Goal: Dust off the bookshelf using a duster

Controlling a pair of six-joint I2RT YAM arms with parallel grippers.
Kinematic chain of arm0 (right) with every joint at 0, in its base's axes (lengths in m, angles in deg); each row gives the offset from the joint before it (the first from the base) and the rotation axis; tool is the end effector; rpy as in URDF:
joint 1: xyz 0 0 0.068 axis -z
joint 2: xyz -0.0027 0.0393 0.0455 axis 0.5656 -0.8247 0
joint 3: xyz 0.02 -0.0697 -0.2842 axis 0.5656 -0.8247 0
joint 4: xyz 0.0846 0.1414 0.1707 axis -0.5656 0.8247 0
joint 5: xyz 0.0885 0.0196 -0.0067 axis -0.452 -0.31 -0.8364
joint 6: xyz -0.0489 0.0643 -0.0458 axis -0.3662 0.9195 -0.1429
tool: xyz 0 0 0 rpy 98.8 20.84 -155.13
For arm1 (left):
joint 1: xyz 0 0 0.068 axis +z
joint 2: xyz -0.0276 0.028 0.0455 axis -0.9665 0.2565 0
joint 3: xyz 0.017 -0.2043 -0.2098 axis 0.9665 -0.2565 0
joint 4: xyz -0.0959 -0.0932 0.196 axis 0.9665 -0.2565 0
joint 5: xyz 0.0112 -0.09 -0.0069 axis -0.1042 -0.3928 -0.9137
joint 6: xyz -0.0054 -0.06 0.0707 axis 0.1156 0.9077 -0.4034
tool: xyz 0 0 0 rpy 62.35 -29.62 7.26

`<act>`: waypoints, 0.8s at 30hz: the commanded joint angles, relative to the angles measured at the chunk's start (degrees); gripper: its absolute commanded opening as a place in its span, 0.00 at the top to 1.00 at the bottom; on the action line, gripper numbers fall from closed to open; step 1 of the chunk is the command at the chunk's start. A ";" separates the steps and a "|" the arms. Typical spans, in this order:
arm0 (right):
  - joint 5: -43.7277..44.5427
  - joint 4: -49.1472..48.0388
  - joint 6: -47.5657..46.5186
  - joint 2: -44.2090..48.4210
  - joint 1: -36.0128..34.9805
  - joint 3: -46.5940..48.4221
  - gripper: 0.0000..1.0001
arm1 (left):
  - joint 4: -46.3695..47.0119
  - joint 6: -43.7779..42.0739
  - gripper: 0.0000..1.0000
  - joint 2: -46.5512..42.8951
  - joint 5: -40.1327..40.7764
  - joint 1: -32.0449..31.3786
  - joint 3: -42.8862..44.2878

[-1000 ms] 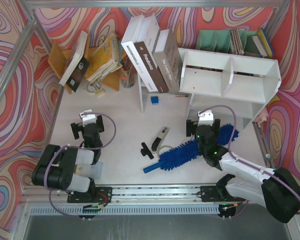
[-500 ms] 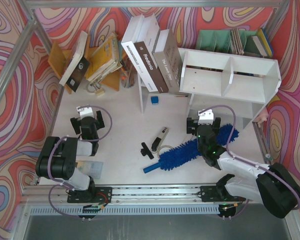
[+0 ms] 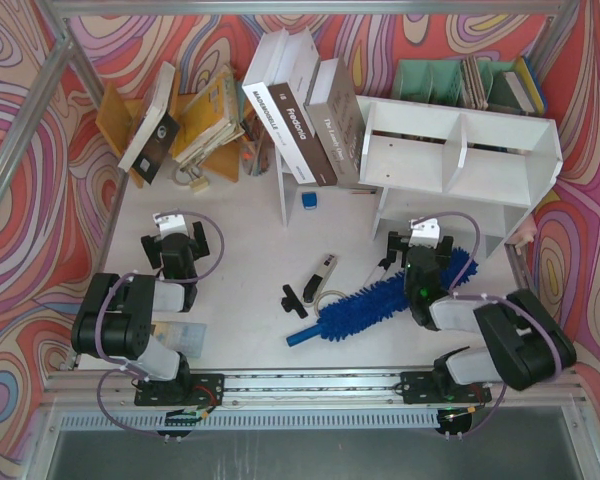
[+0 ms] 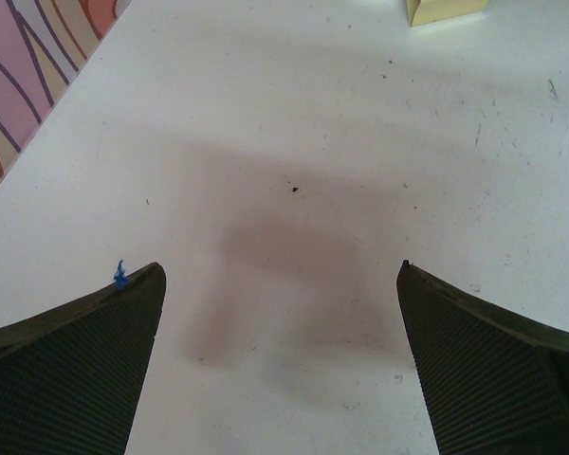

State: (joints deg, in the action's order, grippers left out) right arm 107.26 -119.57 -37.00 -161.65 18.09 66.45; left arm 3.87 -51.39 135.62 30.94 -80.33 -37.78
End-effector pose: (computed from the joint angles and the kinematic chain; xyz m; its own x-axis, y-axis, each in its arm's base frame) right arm 0.2540 0.0279 0.2036 -0.1498 -0.0498 -0.9875 0.2689 0.9590 -0.0892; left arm 0.2959 0.0071 0.1819 -0.2170 -0.0256 -0.9758 -0.3221 0.9456 0.0468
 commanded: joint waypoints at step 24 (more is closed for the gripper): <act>-21.28 -20.33 -0.23 -20.43 12.05 3.89 0.01 | -0.15 0.73 0.02 0.11 -0.34 0.36 0.45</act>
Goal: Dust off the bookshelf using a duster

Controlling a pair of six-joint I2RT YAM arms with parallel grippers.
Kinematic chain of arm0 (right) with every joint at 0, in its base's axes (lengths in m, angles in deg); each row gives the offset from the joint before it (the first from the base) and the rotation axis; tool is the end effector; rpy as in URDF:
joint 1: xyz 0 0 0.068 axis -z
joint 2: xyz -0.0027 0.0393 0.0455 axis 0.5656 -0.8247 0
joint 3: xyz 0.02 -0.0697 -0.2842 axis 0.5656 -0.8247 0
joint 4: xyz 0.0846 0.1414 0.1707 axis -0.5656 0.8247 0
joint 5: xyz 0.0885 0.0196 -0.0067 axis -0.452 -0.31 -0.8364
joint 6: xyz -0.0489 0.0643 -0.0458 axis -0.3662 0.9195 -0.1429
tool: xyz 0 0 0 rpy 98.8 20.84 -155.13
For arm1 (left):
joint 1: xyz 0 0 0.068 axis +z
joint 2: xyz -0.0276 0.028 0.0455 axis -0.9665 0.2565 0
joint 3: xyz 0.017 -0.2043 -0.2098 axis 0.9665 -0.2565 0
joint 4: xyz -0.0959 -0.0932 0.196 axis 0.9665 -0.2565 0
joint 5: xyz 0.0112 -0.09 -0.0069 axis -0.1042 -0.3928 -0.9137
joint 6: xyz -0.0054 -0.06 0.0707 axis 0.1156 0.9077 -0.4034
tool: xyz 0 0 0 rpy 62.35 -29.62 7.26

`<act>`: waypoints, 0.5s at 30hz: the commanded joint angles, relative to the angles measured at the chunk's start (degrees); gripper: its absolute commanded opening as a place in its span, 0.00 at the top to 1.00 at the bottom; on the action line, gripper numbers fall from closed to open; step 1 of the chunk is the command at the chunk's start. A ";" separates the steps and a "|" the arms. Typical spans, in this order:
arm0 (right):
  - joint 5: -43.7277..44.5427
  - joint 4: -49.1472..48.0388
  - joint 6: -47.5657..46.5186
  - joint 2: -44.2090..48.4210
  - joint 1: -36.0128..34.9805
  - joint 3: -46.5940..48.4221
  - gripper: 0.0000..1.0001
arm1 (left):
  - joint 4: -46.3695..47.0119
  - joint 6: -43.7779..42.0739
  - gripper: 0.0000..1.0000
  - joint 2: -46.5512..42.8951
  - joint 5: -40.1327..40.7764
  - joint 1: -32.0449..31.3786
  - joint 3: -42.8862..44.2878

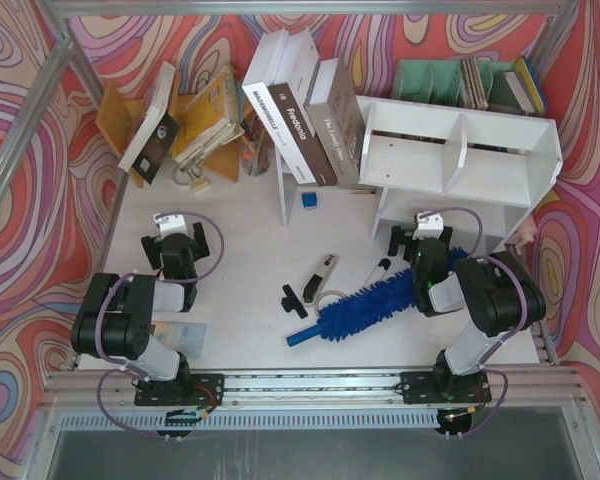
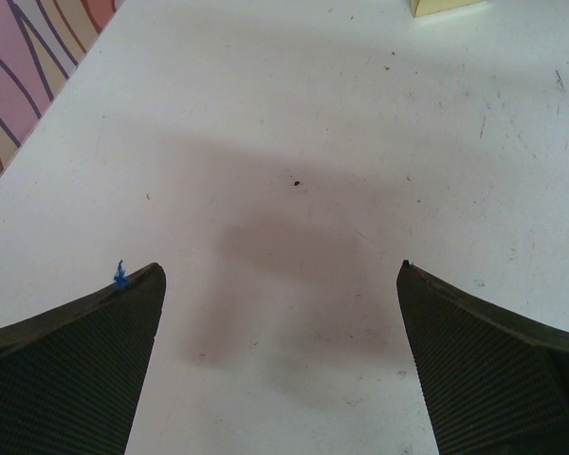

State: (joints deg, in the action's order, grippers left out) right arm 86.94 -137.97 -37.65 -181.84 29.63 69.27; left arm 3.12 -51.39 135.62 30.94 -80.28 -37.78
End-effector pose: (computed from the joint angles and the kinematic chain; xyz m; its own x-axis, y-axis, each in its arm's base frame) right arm 0.3068 0.0083 0.1718 -0.1382 -0.0294 -0.9900 0.1216 0.9915 -0.0464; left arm 0.2954 0.0074 0.1800 -0.2297 -0.0247 -0.9730 -0.3222 0.9452 0.0521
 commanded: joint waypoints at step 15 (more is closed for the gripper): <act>-1.06 -1.73 0.43 -0.21 0.51 1.13 0.01 | 0.61 0.77 0.02 0.14 -0.35 0.27 0.45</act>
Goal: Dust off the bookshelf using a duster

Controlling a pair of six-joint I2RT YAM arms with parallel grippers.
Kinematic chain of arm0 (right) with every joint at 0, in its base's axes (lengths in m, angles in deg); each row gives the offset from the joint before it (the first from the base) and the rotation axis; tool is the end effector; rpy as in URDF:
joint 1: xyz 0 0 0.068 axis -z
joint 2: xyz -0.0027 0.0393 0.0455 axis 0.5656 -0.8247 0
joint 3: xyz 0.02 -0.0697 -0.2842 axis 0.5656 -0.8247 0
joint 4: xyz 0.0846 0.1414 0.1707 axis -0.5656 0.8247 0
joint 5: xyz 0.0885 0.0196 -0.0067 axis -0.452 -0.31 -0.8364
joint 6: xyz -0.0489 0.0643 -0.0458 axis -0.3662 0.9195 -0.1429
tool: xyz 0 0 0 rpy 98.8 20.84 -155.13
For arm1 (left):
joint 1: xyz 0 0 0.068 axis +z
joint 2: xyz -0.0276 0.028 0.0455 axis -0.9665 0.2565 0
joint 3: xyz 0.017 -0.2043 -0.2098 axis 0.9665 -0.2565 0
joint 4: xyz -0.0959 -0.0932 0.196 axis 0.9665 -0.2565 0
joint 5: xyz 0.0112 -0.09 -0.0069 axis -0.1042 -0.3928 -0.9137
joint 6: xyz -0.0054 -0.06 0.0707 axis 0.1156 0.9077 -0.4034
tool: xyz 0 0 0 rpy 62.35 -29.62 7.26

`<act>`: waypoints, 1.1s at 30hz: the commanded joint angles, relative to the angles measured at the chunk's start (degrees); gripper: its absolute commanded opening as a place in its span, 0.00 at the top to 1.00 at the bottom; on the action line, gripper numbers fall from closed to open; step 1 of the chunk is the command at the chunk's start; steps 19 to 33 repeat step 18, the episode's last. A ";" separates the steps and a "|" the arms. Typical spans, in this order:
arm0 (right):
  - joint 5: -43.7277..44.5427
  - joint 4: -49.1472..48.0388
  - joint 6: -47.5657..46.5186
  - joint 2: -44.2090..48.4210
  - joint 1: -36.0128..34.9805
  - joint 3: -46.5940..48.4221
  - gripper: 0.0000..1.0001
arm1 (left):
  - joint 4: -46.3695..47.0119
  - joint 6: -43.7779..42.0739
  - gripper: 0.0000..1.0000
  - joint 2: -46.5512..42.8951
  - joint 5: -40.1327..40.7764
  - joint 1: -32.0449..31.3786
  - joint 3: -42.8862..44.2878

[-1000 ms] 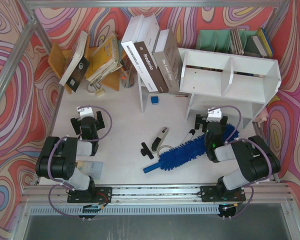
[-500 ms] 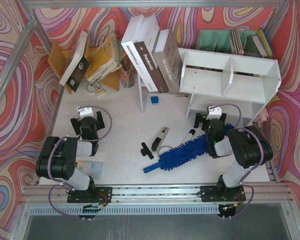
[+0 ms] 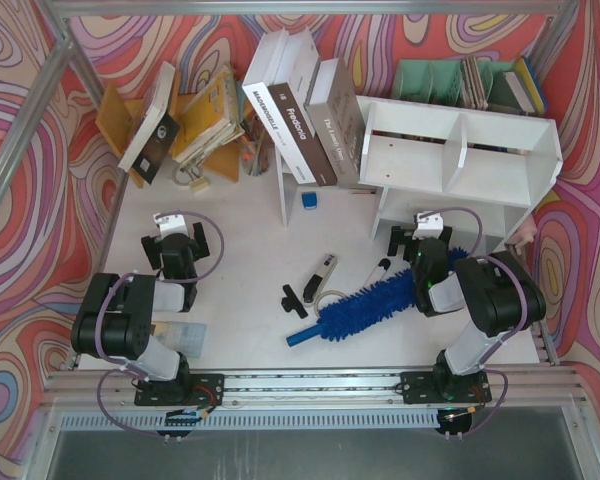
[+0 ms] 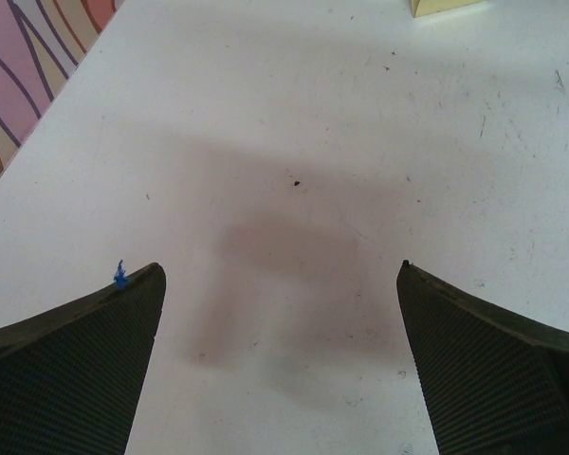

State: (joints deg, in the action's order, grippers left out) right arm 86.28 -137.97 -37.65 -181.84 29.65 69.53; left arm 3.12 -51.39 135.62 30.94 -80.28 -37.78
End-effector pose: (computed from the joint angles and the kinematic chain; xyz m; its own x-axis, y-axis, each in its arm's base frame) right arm 0.3080 0.0093 0.1729 -0.1335 -0.0290 -0.9906 0.1109 0.9929 -0.0440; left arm 0.2954 0.0074 0.1800 -0.2297 -0.0247 -0.9730 -0.3222 0.9452 0.0521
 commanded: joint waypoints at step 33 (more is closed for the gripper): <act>-0.39 -1.80 0.34 -0.14 0.47 0.84 0.01 | 0.62 0.77 0.02 0.09 -0.34 0.31 0.45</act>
